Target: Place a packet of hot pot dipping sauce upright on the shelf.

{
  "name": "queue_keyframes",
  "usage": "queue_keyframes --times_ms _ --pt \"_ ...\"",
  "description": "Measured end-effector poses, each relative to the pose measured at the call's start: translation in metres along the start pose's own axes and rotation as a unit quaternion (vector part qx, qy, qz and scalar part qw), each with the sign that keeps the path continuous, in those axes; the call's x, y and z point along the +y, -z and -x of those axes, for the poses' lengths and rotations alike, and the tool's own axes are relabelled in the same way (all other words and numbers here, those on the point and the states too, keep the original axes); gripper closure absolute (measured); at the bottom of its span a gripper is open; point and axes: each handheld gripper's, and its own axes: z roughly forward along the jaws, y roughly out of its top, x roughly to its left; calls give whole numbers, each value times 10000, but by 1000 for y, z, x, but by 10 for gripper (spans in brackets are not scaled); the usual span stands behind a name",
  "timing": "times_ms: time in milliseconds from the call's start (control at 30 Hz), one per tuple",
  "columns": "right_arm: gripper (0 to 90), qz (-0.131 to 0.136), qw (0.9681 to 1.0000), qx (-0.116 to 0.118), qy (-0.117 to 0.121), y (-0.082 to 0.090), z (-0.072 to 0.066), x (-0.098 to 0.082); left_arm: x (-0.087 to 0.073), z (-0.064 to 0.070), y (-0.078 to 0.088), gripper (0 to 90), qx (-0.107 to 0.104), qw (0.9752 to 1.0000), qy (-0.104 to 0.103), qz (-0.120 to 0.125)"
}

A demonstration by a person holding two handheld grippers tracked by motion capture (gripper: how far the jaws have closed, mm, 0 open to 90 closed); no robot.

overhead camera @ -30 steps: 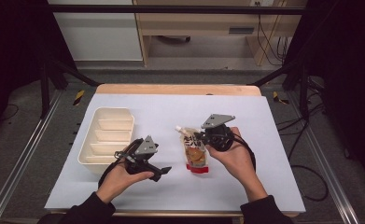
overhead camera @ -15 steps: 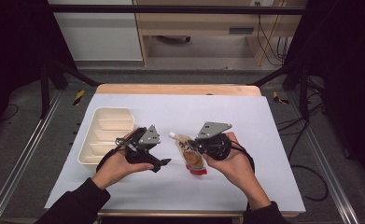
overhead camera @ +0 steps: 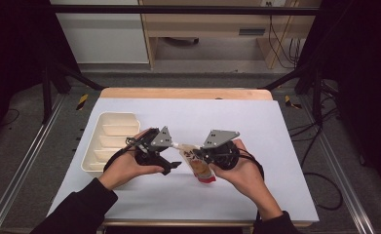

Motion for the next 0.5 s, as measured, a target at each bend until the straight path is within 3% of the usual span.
queue_keyframes --times_ms 200,300,500 --pt "900 64 9999 76 24 2 -3 -2 7 -1 -6 168 -149 9996 -226 -99" --pt "900 65 9999 125 48 1 -5 -4 9 -2 -10 243 -276 9990 -300 -159" --pt "900 63 9998 105 124 3 -5 -4 13 -3 -12 325 -404 9986 -324 -144"
